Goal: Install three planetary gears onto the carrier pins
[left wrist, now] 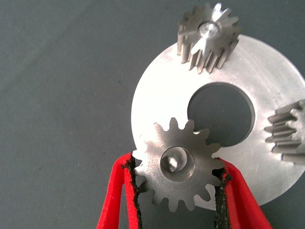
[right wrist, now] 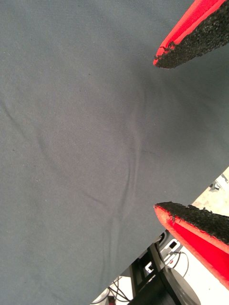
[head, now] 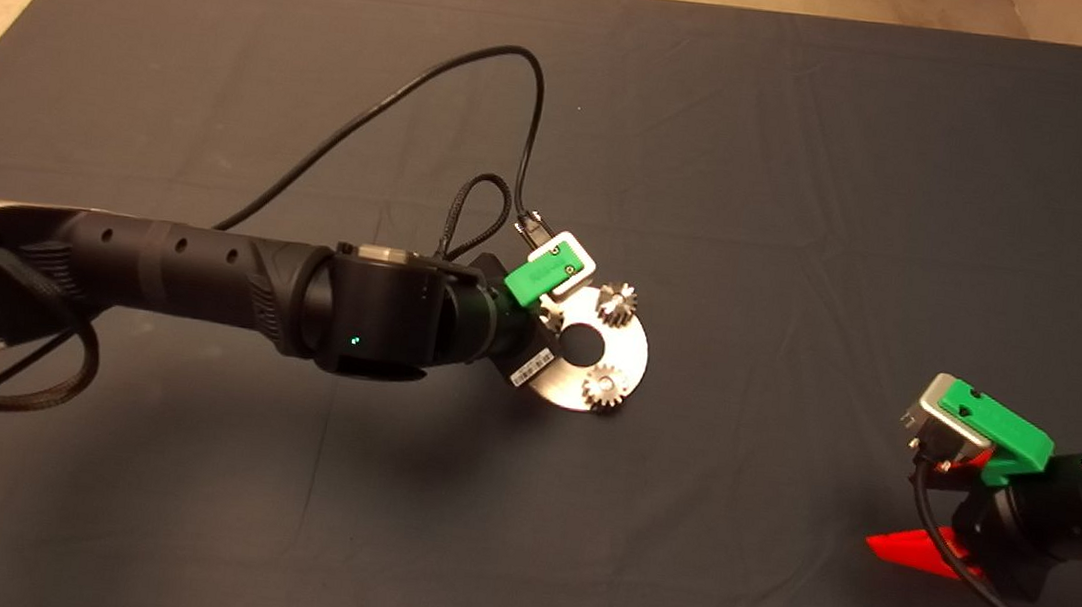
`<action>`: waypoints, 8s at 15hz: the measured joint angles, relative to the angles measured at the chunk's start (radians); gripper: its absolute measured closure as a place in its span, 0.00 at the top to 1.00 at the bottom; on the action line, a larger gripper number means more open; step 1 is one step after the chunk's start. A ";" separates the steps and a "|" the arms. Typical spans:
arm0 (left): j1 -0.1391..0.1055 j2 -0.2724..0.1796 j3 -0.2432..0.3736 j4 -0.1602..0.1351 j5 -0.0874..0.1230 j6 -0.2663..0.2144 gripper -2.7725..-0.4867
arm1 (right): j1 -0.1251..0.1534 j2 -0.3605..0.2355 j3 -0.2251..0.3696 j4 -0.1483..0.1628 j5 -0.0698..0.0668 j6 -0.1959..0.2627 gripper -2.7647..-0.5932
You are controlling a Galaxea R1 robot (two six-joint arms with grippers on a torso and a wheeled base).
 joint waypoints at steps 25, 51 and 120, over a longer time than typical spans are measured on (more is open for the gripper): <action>-0.001 -0.019 -0.013 -0.006 -0.029 0.002 0.05 | 0.000 0.000 0.000 0.000 0.001 0.000 0.68; -0.008 -0.019 -0.013 -0.051 -0.054 0.001 0.05 | 0.000 0.003 0.000 0.000 0.001 -0.003 0.68; -0.043 -0.014 -0.034 -0.160 -0.041 0.068 0.05 | 0.000 0.000 0.000 0.000 0.004 -0.003 0.68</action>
